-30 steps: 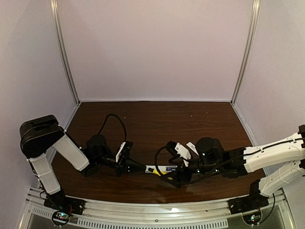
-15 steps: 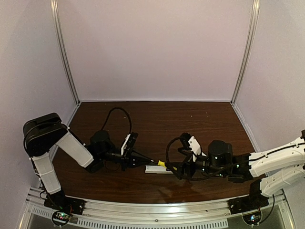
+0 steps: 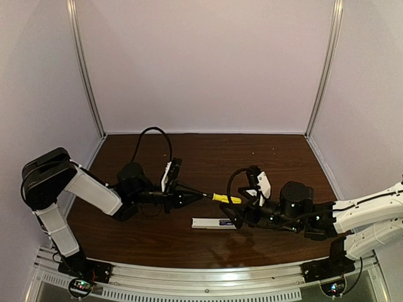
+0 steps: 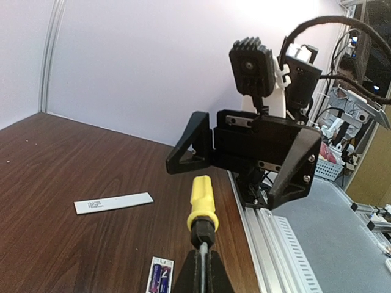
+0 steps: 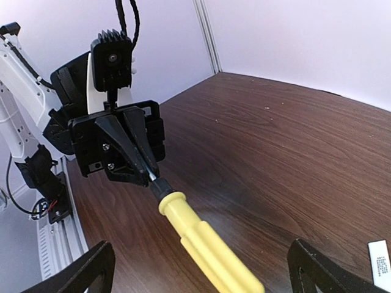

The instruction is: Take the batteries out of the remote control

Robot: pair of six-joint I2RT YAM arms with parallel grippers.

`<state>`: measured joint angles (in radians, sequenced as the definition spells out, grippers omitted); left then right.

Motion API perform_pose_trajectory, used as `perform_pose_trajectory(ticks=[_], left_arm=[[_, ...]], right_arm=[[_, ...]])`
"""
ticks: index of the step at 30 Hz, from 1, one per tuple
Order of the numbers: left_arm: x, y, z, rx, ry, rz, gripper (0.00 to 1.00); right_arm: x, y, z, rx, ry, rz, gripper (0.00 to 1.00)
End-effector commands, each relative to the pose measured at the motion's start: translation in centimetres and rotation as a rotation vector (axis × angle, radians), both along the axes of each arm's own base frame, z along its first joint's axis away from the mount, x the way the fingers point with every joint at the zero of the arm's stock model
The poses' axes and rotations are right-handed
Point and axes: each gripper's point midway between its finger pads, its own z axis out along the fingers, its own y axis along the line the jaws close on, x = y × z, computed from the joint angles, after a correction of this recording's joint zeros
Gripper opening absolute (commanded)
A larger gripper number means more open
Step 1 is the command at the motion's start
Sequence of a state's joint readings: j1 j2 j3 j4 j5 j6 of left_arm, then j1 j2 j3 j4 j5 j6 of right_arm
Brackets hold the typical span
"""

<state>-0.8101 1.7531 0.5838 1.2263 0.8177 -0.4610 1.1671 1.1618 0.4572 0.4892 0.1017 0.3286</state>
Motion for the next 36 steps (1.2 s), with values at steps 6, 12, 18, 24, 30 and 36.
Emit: perform_pose_trajectory(ticks=[6, 12, 18, 24, 30, 36], left_arm=[[-0.4, 1.4, 4.5, -0.084, 0.022, 0.029, 0.0], [-1.8, 1.7, 5.5, -0.101, 0.031, -0.036, 0.0], [-3.2, 2.1, 6.4, -0.125, 0.048, -0.116, 0.0], [-4.0, 2.4, 7.0, -0.145, 0.048, -0.158, 0.0], [-4.6, 2.9, 7.2, -0.151, 0.034, -0.168, 0.0], [-4.7, 3.2, 7.5, -0.163, 0.027, -0.155, 0.0]], right_arm=[[-1.5, 1.2, 3.3, 0.138, -0.028, 0.1, 1.0], [-3.1, 1.9, 4.8, 0.168, -0.075, 0.209, 1.0], [-4.9, 2.9, 6.4, 0.218, -0.098, 0.337, 0.87], [-5.0, 3.7, 7.4, 0.25, -0.095, 0.372, 0.7], [-4.7, 4.7, 7.6, 0.26, -0.081, 0.381, 0.6], [-4.5, 5.5, 7.3, 0.266, -0.052, 0.391, 0.53]])
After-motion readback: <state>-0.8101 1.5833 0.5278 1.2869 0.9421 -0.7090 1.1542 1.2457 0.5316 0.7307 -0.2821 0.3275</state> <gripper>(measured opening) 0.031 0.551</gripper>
